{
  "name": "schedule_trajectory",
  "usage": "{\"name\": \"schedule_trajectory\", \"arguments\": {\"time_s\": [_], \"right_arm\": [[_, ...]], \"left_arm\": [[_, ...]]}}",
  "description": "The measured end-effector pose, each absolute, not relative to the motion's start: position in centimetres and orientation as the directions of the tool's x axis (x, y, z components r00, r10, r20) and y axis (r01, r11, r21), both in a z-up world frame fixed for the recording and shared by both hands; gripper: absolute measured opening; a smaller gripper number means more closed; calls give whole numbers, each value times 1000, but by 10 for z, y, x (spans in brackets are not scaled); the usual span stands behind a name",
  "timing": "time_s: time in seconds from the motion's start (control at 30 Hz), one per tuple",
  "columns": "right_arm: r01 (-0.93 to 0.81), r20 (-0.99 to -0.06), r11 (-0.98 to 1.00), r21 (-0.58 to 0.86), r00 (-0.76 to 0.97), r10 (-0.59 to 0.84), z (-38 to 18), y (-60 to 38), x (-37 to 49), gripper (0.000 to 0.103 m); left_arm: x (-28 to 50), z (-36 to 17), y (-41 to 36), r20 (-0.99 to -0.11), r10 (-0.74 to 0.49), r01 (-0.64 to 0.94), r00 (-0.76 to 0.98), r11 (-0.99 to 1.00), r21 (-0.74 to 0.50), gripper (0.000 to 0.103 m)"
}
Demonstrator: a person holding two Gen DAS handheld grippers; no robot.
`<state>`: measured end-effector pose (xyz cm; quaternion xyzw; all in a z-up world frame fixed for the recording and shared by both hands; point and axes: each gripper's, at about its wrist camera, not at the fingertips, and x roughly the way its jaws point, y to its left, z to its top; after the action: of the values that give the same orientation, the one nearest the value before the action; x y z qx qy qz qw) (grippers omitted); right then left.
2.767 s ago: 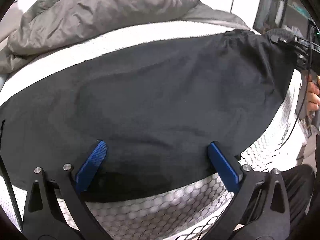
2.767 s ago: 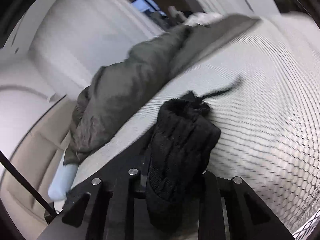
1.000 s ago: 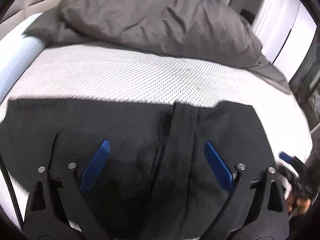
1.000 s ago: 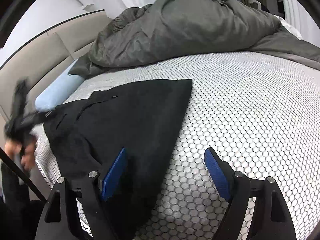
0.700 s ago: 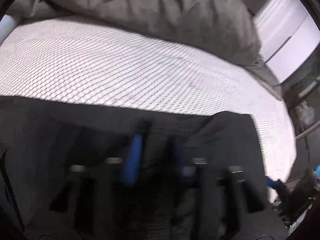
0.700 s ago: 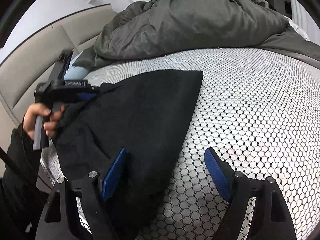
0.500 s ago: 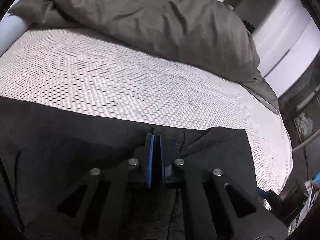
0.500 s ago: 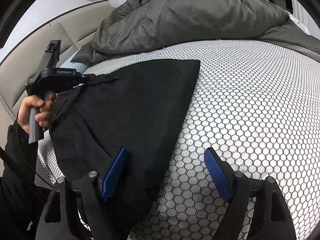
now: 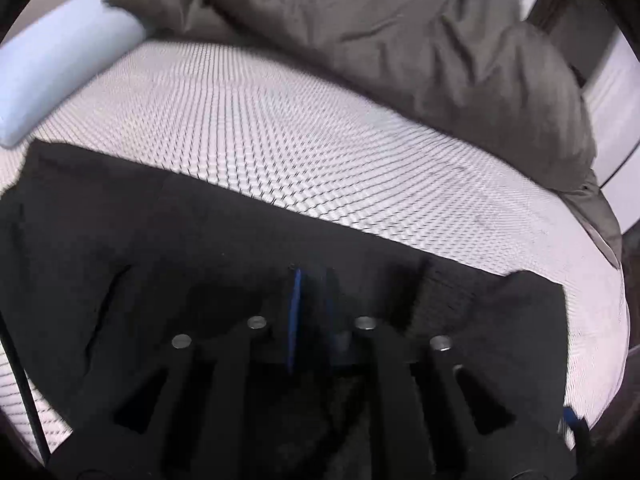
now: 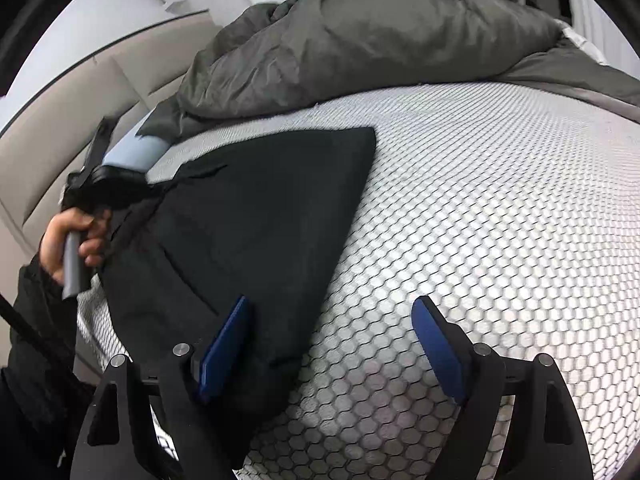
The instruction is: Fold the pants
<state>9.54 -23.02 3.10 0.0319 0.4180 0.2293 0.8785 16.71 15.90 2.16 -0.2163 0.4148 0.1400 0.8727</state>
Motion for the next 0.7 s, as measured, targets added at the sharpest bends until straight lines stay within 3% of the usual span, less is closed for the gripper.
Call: {"name": "schedule_trajectory", "arguments": {"time_s": [0.03,0.07,0.1,0.23,0.27,0.3,0.4,0.5,0.57,0.67,0.7], "right_arm": [[-373,-714,893,251,552,431,33,-232,95,84],[-366,-701,893,260,565,436,36,-235,92,84],[-361,-692,892,271,572,441,38,-238,89,84],[-316,-665,864,392,552,503,35,-252,68,84],[-308,-658,850,426,539,526,33,-254,63,84],[-302,-648,834,461,528,549,31,-255,57,84],[-308,-597,773,554,500,627,30,-253,36,80],[-295,-542,697,653,461,703,29,-247,28,80],[-266,-569,715,647,456,684,25,-242,32,79],[-197,-592,720,665,448,670,15,-243,44,58],[-178,-588,710,682,444,676,11,-244,47,34]], "left_arm": [[156,31,152,-761,65,-403,646,875,-267,40],[145,39,143,-736,57,-374,675,886,-274,69],[138,45,136,-721,45,-347,691,896,-276,84],[117,65,83,-657,-82,-141,750,950,-279,90],[114,66,70,-647,-130,-90,751,951,-296,96],[113,64,53,-642,-186,-31,743,950,-311,100],[121,55,-8,-679,-323,144,660,941,-307,100],[149,40,-56,-742,-285,192,607,958,-211,100],[166,30,-66,-779,-248,162,575,968,-189,98],[187,11,-73,-838,-227,94,496,974,-208,93],[189,7,-74,-846,-221,80,485,975,-208,93]]}}
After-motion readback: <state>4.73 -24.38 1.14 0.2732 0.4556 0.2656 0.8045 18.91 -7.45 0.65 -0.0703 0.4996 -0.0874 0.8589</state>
